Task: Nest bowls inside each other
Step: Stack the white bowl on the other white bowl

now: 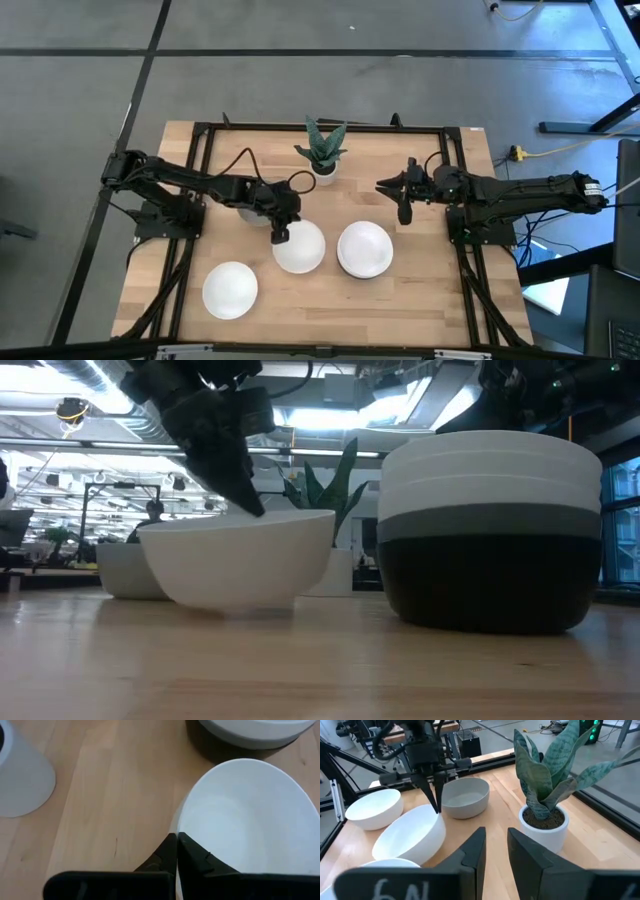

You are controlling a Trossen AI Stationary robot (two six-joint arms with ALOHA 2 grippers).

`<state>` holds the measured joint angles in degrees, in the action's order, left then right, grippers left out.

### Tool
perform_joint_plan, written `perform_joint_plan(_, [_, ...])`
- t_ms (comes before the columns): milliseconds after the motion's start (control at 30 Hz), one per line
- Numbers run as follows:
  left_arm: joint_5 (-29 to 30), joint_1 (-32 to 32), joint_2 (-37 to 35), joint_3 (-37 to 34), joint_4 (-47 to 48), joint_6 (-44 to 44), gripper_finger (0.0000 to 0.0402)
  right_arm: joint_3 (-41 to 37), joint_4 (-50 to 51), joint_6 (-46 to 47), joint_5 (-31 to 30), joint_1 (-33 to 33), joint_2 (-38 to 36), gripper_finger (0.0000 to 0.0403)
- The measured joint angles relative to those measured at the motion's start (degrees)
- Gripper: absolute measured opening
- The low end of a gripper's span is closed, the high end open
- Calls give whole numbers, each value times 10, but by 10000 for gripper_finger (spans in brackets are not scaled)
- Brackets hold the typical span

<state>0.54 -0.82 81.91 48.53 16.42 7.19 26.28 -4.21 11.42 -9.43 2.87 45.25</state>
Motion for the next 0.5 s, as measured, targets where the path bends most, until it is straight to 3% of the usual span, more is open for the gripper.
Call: perform_joint_plan(500, [-28,42,0,31,1,31,0,0,20,0,0,0,0,81])
